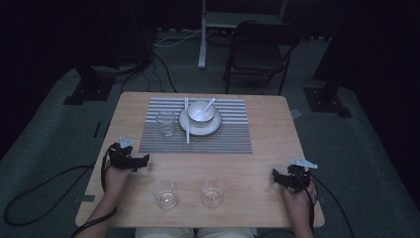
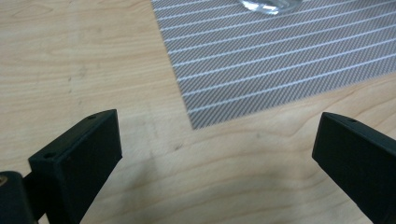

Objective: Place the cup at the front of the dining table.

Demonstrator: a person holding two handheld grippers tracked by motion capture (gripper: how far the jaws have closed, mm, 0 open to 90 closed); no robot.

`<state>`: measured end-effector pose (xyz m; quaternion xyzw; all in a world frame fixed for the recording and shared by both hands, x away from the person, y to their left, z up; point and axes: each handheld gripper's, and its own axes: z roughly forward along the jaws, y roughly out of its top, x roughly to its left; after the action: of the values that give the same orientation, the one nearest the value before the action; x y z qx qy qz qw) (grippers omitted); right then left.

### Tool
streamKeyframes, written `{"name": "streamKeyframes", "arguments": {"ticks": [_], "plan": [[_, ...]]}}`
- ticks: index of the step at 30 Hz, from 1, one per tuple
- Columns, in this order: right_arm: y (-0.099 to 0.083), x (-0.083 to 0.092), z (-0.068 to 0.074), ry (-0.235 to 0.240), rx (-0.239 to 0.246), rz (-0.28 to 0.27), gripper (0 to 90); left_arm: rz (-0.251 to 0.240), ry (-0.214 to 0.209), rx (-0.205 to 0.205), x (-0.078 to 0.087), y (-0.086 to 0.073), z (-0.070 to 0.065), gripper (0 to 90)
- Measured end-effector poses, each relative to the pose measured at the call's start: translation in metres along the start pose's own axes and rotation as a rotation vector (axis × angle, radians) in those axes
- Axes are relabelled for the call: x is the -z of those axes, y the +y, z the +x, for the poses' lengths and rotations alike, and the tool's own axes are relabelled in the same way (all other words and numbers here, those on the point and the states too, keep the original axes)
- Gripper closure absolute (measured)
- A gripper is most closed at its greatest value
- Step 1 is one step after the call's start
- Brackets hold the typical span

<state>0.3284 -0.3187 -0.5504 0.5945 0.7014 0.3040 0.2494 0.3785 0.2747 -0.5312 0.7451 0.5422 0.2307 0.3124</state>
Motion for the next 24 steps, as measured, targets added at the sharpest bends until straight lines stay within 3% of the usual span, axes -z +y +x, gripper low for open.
{"name": "streamKeyframes", "arguments": {"ticks": [4,11,24], "plan": [[0.0,0.0,0.0,0.0,0.0,0.0,13.1,0.003,0.01,0.005,0.006,-0.004,0.002,1.6],[0.0,0.0,0.0,0.0,0.0,0.0,13.1,-0.027,-0.011,0.016,0.021,-0.013,0.004,1.6],[0.0,0.0,0.0,0.0,0.0,0.0,13.1,-0.038,0.015,0.032,0.048,-0.04,0.013,1.6]]}}
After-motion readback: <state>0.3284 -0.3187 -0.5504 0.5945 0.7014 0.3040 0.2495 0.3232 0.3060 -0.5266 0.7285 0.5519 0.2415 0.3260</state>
